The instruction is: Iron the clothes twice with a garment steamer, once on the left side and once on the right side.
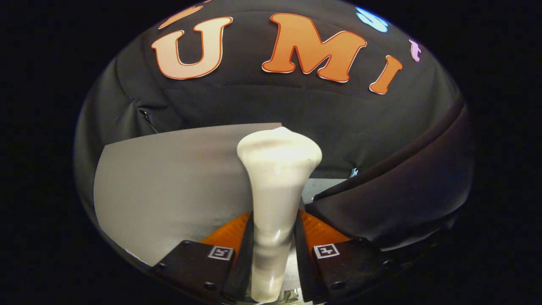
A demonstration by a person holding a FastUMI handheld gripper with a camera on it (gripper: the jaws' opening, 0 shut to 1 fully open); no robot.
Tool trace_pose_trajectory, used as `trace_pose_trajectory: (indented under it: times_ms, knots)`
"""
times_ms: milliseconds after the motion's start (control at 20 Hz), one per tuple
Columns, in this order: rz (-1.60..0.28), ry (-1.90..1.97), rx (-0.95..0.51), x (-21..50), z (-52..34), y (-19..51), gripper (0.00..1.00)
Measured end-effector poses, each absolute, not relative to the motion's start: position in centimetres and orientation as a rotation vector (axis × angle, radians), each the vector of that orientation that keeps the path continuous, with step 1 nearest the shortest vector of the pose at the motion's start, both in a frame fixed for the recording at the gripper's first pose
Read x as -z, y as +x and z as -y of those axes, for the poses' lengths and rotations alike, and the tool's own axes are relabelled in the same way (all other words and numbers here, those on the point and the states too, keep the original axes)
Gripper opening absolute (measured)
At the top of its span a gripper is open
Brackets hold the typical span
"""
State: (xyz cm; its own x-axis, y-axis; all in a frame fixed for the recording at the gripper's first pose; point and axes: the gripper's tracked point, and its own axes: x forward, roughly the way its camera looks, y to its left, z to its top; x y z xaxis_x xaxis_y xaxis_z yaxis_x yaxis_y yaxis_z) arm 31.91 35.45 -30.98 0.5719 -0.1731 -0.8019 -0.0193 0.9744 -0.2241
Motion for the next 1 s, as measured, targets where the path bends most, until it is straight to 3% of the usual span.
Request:
trace_pose_trajectory:
  times_ms: [100,400,1000]
  knots:
    - [-0.964,-0.221,0.1,30.8,-35.6,31.7,0.54]
    - [-0.922,-0.207,0.063,30.0,-37.4,30.0,0.4]
    - [-0.632,-0.165,-0.05,21.4,-37.5,22.8,0.39]
